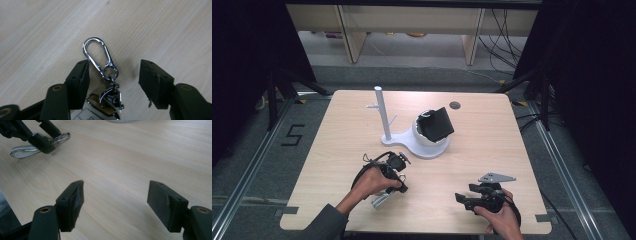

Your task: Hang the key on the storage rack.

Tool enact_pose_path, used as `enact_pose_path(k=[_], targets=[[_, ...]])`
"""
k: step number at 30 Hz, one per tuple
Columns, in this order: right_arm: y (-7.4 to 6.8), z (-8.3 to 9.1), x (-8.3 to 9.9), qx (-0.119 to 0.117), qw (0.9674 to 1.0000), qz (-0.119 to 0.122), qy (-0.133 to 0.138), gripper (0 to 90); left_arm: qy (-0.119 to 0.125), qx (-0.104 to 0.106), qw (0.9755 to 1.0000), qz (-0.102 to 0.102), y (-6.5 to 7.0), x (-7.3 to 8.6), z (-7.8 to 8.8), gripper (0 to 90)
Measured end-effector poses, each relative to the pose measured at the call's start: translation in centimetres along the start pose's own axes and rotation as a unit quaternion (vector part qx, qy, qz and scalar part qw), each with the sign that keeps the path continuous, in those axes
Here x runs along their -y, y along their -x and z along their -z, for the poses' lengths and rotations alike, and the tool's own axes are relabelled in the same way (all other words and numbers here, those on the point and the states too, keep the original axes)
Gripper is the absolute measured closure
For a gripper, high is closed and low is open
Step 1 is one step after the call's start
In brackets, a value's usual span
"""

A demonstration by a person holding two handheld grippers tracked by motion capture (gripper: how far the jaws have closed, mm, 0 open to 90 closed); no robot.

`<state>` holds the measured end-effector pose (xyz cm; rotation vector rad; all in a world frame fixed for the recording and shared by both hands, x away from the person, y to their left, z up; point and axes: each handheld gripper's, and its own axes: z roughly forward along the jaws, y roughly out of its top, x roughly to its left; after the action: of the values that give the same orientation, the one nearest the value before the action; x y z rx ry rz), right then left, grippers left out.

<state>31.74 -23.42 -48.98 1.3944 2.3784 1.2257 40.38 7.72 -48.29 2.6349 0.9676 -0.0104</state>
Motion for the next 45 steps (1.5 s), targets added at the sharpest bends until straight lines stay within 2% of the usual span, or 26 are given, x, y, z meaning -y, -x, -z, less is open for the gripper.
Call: enact_pose_path(k=[5, 6, 8, 9, 12, 14, 16, 17, 19, 22, 27, 28, 29, 30, 31, 32, 35, 36, 37, 38, 39, 40, 42, 43, 44, 45], targets=[[0.0, 0.0, 0.0, 0.001, 1.0000, 0.002, 0.003, 30.4, -0.004, -0.005, 0.9999, -0.015, 0.5, 0.0, 0.0, 47.3], [0.0, 0.0, 0.0, 0.000, 1.0000, 0.001, 0.001, 30.4, -0.015, -0.011, 0.9995, -0.027, 0.6, 0.0, 0.0, 51.7], [0.1, 0.0, 0.0, -0.001, 1.0000, 0.001, 0.002, 30.3, -0.027, -0.023, 0.9985, -0.041, 0.7, -0.1, 0.1, 52.9], [-0.3, 0.0, 0.0, -0.003, 0.9998, -0.017, -0.003, 30.3, -0.025, -0.025, 0.9985, -0.042, 0.8, -0.2, 0.0, 54.2], [-0.3, 0.0, 0.0, -0.006, 0.9999, -0.010, -0.004, 30.4, -0.042, -0.029, 0.9972, -0.055, 1.1, -0.6, 0.0, 58.0], [-0.1, -0.1, 0.0, -0.002, 1.0000, 0.000, -0.003, 30.4, -0.058, -0.035, 0.9950, -0.074, 1.3, -1.1, -0.1, 61.6], [-0.3, 0.0, 0.0, -0.004, 0.9999, -0.008, -0.005, 30.4, -0.064, -0.037, 0.9940, -0.081, 1.6, -1.3, -0.2, 65.8], [-0.1, 0.0, -0.1, -0.001, 1.0000, 0.007, -0.002, 30.3, -0.073, -0.036, 0.9923, -0.093, 1.8, -1.6, -0.2, 67.7], [0.0, -0.1, -0.1, -0.004, 1.0000, -0.001, -0.004, 30.4, -0.074, -0.035, 0.9919, -0.097, 2.0, -1.6, -0.3, 71.5], [0.0, -0.1, -0.1, -0.007, 1.0000, 0.000, -0.001, 30.3, -0.083, -0.036, 0.9890, -0.117, 2.2, -1.8, -0.3, 73.0], [-0.2, -0.1, 0.0, -0.009, 1.0000, -0.004, 0.000, 30.3, -0.082, -0.037, 0.9879, -0.127, 2.3, -1.8, -0.3, 73.7], [-0.1, 0.0, -0.1, -0.002, 1.0000, 0.008, -0.001, 30.4, -0.083, -0.040, 0.9871, -0.130, 2.4, -1.8, -0.3, 73.8], [-0.1, -0.1, -0.1, -0.008, 1.0000, 0.002, -0.002, 30.3, -0.083, -0.040, 0.9871, -0.130, 2.4, -1.8, -0.3, 73.9], [-0.1, -0.1, -0.1, -0.005, 1.0000, 0.006, -0.001, 30.3, -0.082, -0.042, 0.9872, -0.130, 2.5, -1.8, -0.3, 74.0], [-0.1, -0.1, -0.1, -0.005, 1.0000, 0.006, -0.001, 30.3, -0.081, -0.047, 0.9861, -0.137, 2.6, -1.8, -0.3, 74.0], [-0.3, -0.2, 0.0, -0.014, 0.9999, -0.009, 0.002, 30.4, -0.087, -0.045, 0.9852, -0.141, 2.7, -1.8, -0.3, 74.2], [-0.4, -0.3, 0.0, -0.018, 0.9997, -0.014, 0.000, 30.4, -0.086, -0.045, 0.9847, -0.145, 2.7, -1.8, -0.3, 74.3], [-0.1, -0.3, 0.0, -0.015, 0.9999, 0.000, 0.002, 30.4, -0.082, -0.048, 0.9845, -0.147, 2.7, -1.7, -0.3, 74.4], [-0.3, -0.3, 0.0, -0.016, 0.9998, -0.012, 0.000, 30.4, -0.085, -0.049, 0.9838, -0.150, 2.8, -1.7, -0.3, 74.4], [-0.1, -0.2, 0.0, -0.008, 1.0000, 0.006, 0.001, 30.4, -0.088, -0.051, 0.9827, -0.155, 2.8, -1.7, -0.3, 74.5], [-0.1, -0.3, 0.0, -0.019, 0.9998, 0.001, 0.001, 30.4, -0.088, -0.051, 0.9827, -0.155, 2.8, -1.7, -0.3, 74.6], [0.0, -0.2, -0.1, -0.005, 1.0000, 0.006, -0.002, 30.4, -0.092, -0.045, 0.9822, -0.157, 2.7, -1.7, -0.3, 74.6], [-0.2, -0.2, 0.0, -0.011, 0.9999, -0.011, -0.006, 30.4, -0.091, -0.051, 0.9816, -0.160, 2.8, -1.7, -0.3, 74.6], [-0.2, -0.2, 0.0, -0.011, 0.9999, -0.011, -0.006, 30.4, -0.091, -0.054, 0.9810, -0.163, 2.9, -1.7, -0.3, 74.6], [0.0, -0.1, 0.0, -0.008, 1.0000, 0.001, -0.002, 30.4, -0.091, -0.048, 0.9816, -0.161, 3.0, -1.6, -0.3, 74.7], [-0.1, -0.2, -0.1, -0.010, 0.9999, -0.004, -0.004, 30.4, -0.091, -0.046, 0.9818, -0.160, 3.0, -1.6, -0.3, 74.7]])
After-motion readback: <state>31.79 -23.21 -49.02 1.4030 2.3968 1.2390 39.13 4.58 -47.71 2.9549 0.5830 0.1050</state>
